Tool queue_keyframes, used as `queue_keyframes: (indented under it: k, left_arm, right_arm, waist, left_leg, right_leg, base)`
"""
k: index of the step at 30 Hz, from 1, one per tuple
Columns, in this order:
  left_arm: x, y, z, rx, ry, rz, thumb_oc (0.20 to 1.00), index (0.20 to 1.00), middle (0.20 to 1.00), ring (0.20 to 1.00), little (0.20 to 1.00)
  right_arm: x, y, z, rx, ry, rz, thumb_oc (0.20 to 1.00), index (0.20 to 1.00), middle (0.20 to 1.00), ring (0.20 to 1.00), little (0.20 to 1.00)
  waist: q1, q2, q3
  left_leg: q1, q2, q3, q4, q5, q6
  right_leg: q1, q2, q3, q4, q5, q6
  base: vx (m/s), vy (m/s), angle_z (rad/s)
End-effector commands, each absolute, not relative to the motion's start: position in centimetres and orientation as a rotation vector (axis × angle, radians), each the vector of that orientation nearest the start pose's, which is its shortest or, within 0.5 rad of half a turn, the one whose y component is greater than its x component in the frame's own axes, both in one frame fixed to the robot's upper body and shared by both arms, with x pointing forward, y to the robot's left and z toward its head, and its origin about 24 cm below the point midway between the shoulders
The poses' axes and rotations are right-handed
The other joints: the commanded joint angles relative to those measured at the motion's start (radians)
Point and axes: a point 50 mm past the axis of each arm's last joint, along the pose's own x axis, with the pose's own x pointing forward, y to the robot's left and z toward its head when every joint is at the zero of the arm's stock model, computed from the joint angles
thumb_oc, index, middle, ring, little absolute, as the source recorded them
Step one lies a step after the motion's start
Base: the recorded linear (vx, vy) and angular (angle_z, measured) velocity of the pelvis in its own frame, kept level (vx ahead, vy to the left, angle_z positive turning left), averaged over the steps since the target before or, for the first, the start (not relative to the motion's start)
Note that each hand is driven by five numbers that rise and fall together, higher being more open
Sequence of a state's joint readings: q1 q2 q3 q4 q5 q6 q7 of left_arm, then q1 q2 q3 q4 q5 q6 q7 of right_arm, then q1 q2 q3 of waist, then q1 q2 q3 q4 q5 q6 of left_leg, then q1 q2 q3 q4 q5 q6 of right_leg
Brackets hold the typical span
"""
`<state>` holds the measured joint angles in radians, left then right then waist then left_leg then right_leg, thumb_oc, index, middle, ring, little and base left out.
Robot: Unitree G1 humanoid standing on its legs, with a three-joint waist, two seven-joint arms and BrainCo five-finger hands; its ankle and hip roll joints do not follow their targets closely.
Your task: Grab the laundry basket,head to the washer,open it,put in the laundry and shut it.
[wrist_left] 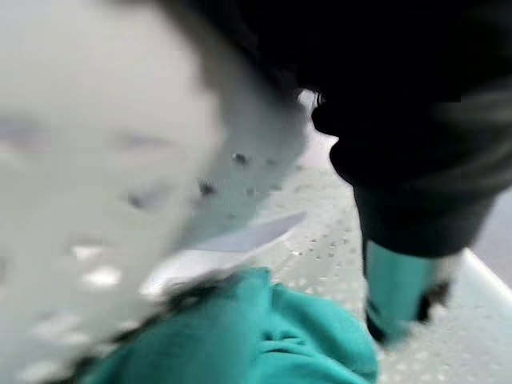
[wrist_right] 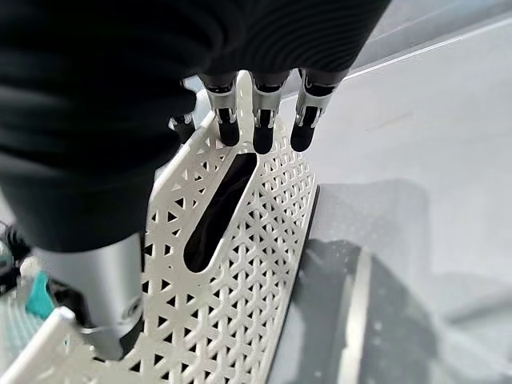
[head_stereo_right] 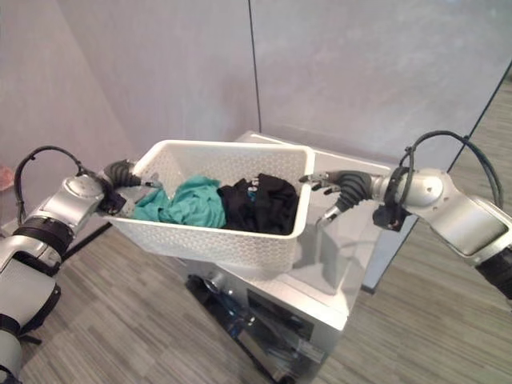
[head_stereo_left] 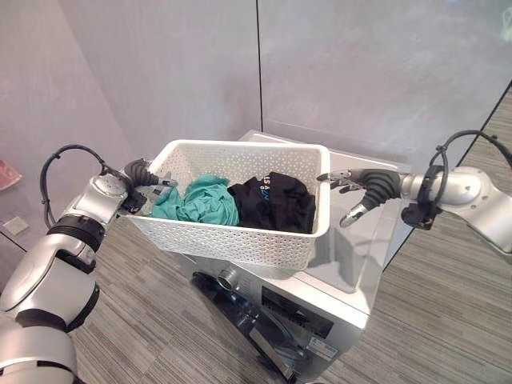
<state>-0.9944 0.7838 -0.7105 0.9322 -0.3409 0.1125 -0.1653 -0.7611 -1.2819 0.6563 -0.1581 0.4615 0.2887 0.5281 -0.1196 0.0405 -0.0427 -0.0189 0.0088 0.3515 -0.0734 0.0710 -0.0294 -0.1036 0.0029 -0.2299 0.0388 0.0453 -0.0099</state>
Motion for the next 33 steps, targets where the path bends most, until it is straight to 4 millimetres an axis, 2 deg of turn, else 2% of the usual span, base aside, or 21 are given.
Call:
queue_keyframes:
  k: [1, 8, 11, 13, 16, 20, 22, 24, 28, 30, 33]
  left_arm:
    - [39.9, 19.3, 17.3, 0.701, -0.021, -0.305, 1.0, 1.0, 1.0, 1.0, 1.0]
    - [39.4, 18.7, 16.5, 0.69, -0.056, -0.328, 1.0, 1.0, 1.0, 1.0, 1.0]
    - [39.5, 18.0, 15.5, 0.702, -0.037, -0.336, 1.0, 1.0, 1.0, 1.0, 1.0]
    - [39.5, 17.9, 15.5, 0.7, -0.037, -0.337, 1.0, 1.0, 1.0, 1.0, 1.0]
    - [39.6, 16.7, 14.8, 0.663, -0.038, -0.337, 1.0, 1.0, 1.0, 1.0, 1.0]
    - [40.1, 16.3, 14.1, 0.674, -0.009, -0.307, 1.0, 1.0, 1.0, 1.0, 1.0]
    - [40.4, 16.9, 13.9, 0.733, 0.033, -0.272, 1.0, 1.0, 1.0, 1.0, 1.0]
    - [40.9, 18.3, 13.6, 0.818, 0.101, -0.192, 1.0, 1.0, 1.0, 1.0, 1.0]
    - [41.3, 20.4, 14.7, 0.858, 0.138, -0.094, 1.0, 1.0, 1.0, 1.0, 1.0]
    - [41.3, 21.6, 15.8, 0.777, 0.117, -0.031, 1.0, 1.0, 1.0, 1.0, 1.0]
    - [41.2, 22.3, 16.0, 0.695, 0.112, 0.007, 1.0, 1.0, 1.0, 1.0, 1.0]
  right_arm:
    - [27.8, -14.9, 23.1, -0.859, -0.143, 1.022, 1.0, 1.0, 1.0, 1.0, 1.0]
    - [27.0, -16.6, 24.2, -0.926, -0.199, 0.943, 1.0, 1.0, 1.0, 1.0, 1.0]
    - [27.4, -19.0, 24.5, -0.992, -0.177, 0.811, 1.0, 1.0, 1.0, 1.0, 1.0]
    - [27.5, -19.5, 24.5, -0.998, -0.167, 0.793, 1.0, 1.0, 1.0, 1.0, 1.0]
    - [27.6, -23.1, 23.8, -1.043, -0.059, 0.647, 1.0, 1.0, 1.0, 1.0, 1.0]
    - [28.1, -24.8, 23.1, -1.018, -0.021, 0.565, 1.0, 1.0, 1.0, 1.0, 1.0]
    - [28.3, -26.2, 22.7, -0.993, 0.009, 0.488, 1.0, 1.0, 1.0, 1.0, 1.0]
    - [28.9, -28.1, 21.0, -0.884, 0.046, 0.375, 1.0, 1.0, 1.0, 1.0, 1.0]
    - [29.1, -28.7, 18.9, -0.757, 0.058, 0.306, 1.0, 1.0, 1.0, 1.0, 1.0]
    - [29.1, -28.0, 18.2, -0.693, 0.014, 0.293, 1.0, 1.0, 1.0, 1.0, 1.0]
    - [29.1, -27.8, 17.7, -0.614, -0.027, 0.254, 1.0, 1.0, 1.0, 1.0, 1.0]
  waist:
    - [0.02, -0.036, -0.004]
    - [-0.004, -0.03, -0.013]
    - [-0.03, -0.023, -0.01]
    - [-0.033, -0.022, -0.01]
    - [-0.067, -0.011, -0.001]
    - [-0.076, -0.003, 0.007]
    - [-0.084, 0.003, 0.012]
    - [-0.091, 0.013, 0.019]
    - [-0.091, 0.028, 0.022]
    - [-0.085, 0.032, 0.019]
    - [-0.082, 0.033, 0.016]
  left_leg:
    - [0.02, 0.031, -0.007, -0.014, -0.007, -0.037]
    - [0.021, 0.034, 0.013, -0.014, -0.013, -0.038]
    - [0.025, 0.033, 0.025, -0.014, -0.018, -0.037]
    - [0.024, 0.034, 0.029, -0.014, -0.019, -0.037]
    - [0.027, 0.033, 0.041, -0.014, -0.025, -0.036]
    - [0.024, 0.034, 0.054, -0.014, -0.027, -0.033]
    - [0.023, 0.035, 0.064, -0.014, -0.028, -0.031]
    - [0.026, 0.037, 0.08, -0.014, -0.03, -0.029]
    - [0.032, 0.04, 0.094, -0.014, -0.031, -0.027]
    - [0.037, 0.042, 0.101, -0.014, -0.033, -0.027]
    - [0.04, 0.043, 0.1, -0.014, -0.033, -0.028]
  right_leg:
    - [0.056, -0.127, 0.021, -0.125, 0.099, 0.174]
    - [0.044, -0.125, 0.039, -0.126, 0.101, 0.18]
    - [0.038, -0.123, 0.056, -0.126, 0.106, 0.183]
    - [0.035, -0.123, 0.063, -0.126, 0.107, 0.183]
    - [0.022, -0.124, 0.085, -0.126, 0.111, 0.187]
    - [0.008, -0.124, 0.102, -0.126, 0.115, 0.189]
    - [0.003, -0.122, 0.112, -0.126, 0.117, 0.189]
    - [-0.004, -0.12, 0.122, -0.126, 0.122, 0.191]
    - [-0.011, -0.116, 0.131, -0.126, 0.124, 0.193]
    - [-0.012, -0.113, 0.137, -0.126, 0.122, 0.195]
    - [-0.01, -0.11, 0.137, -0.126, 0.12, 0.195]
  base:
    - [0.0, -0.016, -0.04]
    - [0.01, -0.005, -0.07]
    - [0.0, 0.0, -0.02]
    - [0.0, 0.005, -0.16]
    - [-0.01, 0.004, -0.18]
    - [-0.01, 0.003, -0.14]
    - [0.0, -0.004, -0.24]
    - [0.0, -0.004, -0.18]
    - [0.01, -0.011, -0.33]
    - [0.03, -0.02, -0.14]
    - [0.01, -0.011, -0.05]
